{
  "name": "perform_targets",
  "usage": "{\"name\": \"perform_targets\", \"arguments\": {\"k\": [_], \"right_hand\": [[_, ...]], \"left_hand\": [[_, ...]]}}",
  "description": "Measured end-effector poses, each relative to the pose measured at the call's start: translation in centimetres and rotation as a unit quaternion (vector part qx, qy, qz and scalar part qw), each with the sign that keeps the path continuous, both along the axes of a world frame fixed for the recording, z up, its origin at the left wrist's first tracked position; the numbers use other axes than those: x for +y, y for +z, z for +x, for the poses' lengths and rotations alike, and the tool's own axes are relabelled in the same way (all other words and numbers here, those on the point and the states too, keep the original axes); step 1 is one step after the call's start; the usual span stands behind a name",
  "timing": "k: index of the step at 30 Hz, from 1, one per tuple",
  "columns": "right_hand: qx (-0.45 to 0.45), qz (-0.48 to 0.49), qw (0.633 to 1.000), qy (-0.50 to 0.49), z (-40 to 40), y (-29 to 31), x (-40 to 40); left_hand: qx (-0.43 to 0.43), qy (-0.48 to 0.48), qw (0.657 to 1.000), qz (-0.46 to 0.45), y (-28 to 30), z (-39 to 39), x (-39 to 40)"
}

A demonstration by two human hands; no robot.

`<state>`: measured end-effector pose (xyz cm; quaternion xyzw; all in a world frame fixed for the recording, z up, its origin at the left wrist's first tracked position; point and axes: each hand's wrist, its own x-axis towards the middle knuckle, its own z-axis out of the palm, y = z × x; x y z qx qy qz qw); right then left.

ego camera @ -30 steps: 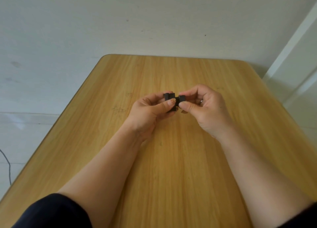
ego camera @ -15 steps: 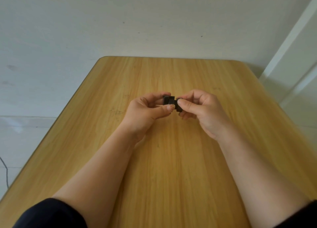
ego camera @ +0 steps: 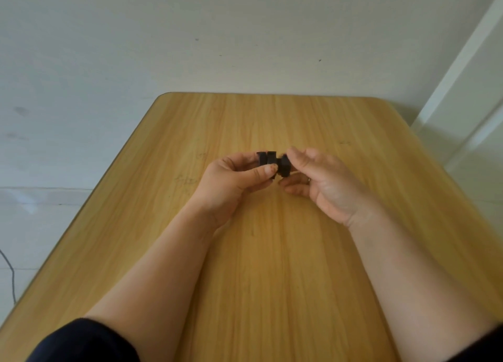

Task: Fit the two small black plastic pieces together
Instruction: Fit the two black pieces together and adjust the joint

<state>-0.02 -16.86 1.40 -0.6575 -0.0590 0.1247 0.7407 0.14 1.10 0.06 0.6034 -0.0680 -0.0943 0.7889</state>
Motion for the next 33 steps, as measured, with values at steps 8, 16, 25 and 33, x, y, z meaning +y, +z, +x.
{"name": "perform_targets", "arguments": {"k": [8,16,25,33], "right_hand": [[-0.054,-0.069,0.996,-0.031,-0.04,-0.17,0.13],[-0.138,-0.136,0.979,-0.063,-0.23,-0.22,0.47],[-0.204,-0.145,0.965,-0.073,-0.15,-0.31,0.41],[-0.18,-0.204,0.958,-0.093,-0.1,-0.38,0.34]], "left_hand": [[-0.003,-0.007,1.0,-0.011,0.03,-0.07,-0.04],[0.028,0.004,0.998,-0.054,0.02,0.06,0.04],[0.026,-0.002,0.998,-0.056,0.21,-0.12,-0.03],[-0.01,-0.01,1.0,-0.009,0.04,-0.3,-0.32]]}}
